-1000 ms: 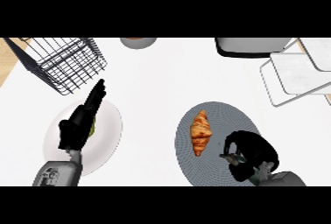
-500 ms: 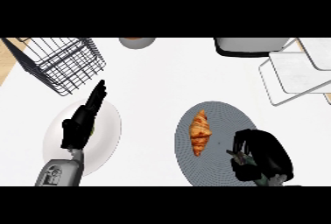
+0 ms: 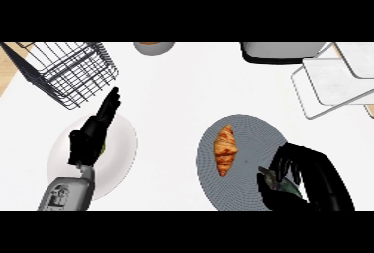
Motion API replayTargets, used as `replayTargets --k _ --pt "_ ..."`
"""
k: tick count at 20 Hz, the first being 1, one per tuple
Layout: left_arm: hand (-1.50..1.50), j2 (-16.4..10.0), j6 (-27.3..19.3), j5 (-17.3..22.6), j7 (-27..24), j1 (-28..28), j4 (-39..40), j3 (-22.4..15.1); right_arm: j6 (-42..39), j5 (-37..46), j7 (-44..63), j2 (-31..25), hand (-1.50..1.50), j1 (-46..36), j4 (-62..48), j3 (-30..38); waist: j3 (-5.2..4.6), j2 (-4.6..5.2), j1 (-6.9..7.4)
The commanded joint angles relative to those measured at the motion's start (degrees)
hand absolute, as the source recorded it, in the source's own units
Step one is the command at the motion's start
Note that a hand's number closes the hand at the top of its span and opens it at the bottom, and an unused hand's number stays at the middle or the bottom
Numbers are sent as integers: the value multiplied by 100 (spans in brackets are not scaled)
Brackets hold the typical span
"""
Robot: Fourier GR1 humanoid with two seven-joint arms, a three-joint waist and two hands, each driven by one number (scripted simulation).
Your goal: Pick the eggplant from the placemat and place it in the tiered shelf
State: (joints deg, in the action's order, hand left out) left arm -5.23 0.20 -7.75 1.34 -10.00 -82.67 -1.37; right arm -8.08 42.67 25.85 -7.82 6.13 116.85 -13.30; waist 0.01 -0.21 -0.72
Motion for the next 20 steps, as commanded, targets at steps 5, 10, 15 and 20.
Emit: replayTargets --k 5,10,15,20 --pt "0 72 -59 -84 -176 -145 314 20 -319 -332 1079 115 150 -469 1815 609 -6 21 36" --pt "0 -105 109 67 37 -73 145 171 -525 -151 1577 -278 150 -609 2455 1188 -6 13 25" --pt "0 -210 291 189 -120 187 -182 189 -543 -120 1959 -558 150 -1301 2393 1767 -5 4 49" --pt "0 87 -46 -138 -33 -21 146 -20 -1164 -564 2587 -1445 150 -2964 1883 2731 -10 9 37"
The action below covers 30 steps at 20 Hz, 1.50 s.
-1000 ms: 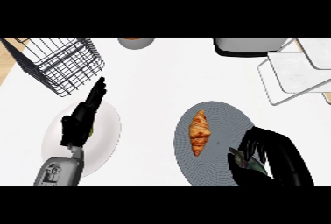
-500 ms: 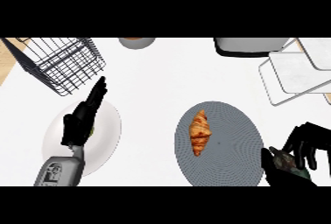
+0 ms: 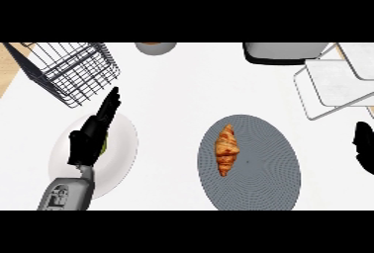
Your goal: Pick the eggplant from the placemat and place it in the tiered shelf
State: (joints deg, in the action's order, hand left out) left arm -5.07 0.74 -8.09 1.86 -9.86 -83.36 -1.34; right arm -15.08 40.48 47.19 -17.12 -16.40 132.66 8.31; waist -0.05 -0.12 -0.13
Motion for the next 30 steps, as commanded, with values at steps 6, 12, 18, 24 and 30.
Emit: replayTargets --k 6,12,18,24,30 --pt "0 131 -119 -96 0 -213 189 21 -363 -680 255 -739 150 -890 -264 1237 4 5 -11" --pt "0 -11 169 45 72 -3 -65 33 -22 -579 -285 -1362 150 -1721 -1591 1610 5 10 19" --pt "0 -64 194 42 84 -61 -21 130 433 -211 -743 -1626 150 -2098 -2648 1321 3 17 51" --pt "0 89 50 -93 109 12 -64 1 962 295 -1647 -1893 150 -2056 -3409 1109 4 19 60" --pt "0 333 -54 -224 154 268 -359 -285 1918 501 -2761 -2030 150 -1951 -4646 1372 10 29 77"
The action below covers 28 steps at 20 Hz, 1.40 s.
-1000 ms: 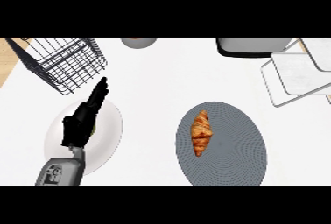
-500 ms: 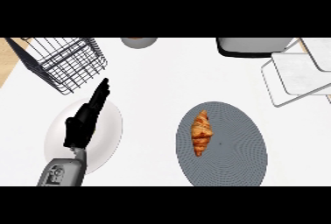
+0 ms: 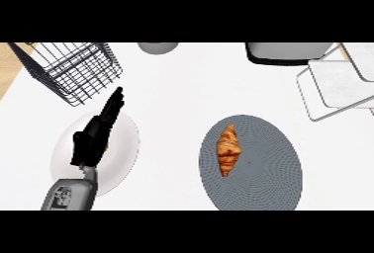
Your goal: Pick the eggplant from the placemat and place it in the tiered shelf
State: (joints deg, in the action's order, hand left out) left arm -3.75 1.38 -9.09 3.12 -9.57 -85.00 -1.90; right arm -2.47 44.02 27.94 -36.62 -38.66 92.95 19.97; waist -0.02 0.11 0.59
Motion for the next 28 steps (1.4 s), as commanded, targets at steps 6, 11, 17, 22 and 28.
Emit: replayTargets --k 6,11,17,22,28 --pt "0 -54 63 68 -48 -307 252 163 1571 439 -1511 218 150 -285 -1836 -206 4 17 13" --pt "0 -194 242 204 38 -282 185 260 1769 -540 -1635 619 150 -883 -2138 327 9 37 52" --pt "0 223 -166 -183 88 -115 65 -127 1881 -1052 -2559 249 150 -860 -3014 637 3 -1 -23" --pt "0 -32 6 48 187 -350 196 240 2061 -1292 -3303 196 150 -765 -3685 699 4 3 -22" --pt "0 -26 76 -24 -78 59 88 72 2588 -203 -2138 -529 -150 -952 -4431 619 0 12 12"
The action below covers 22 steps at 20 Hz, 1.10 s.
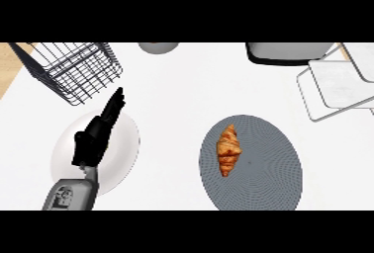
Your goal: Pick the eggplant from the placemat and place it in the tiered shelf
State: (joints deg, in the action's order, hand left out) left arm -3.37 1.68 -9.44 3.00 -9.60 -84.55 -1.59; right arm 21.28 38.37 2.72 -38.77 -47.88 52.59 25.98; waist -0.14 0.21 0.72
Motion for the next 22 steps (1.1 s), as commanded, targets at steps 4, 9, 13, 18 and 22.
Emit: replayTargets --k 4,9,13,18,22 --pt "0 -23 -31 -4 -401 -187 554 164 380 304 402 -218 -150 199 -359 -20 12 -12 -61" --pt "0 -127 194 271 7 -313 223 296 265 -387 337 -112 -150 -161 -382 281 13 -22 -46" --pt "0 -38 18 36 132 138 -236 63 -251 -1108 -50 -284 -150 92 -200 618 15 -36 -59" --pt "0 -87 112 102 -32 -115 82 169 -637 -1365 -24 -429 -150 -315 -492 470 14 -17 -38" --pt "0 -78 104 56 -127 50 3 118 -459 -1724 81 -500 -150 -303 -247 791 14 -21 -43"
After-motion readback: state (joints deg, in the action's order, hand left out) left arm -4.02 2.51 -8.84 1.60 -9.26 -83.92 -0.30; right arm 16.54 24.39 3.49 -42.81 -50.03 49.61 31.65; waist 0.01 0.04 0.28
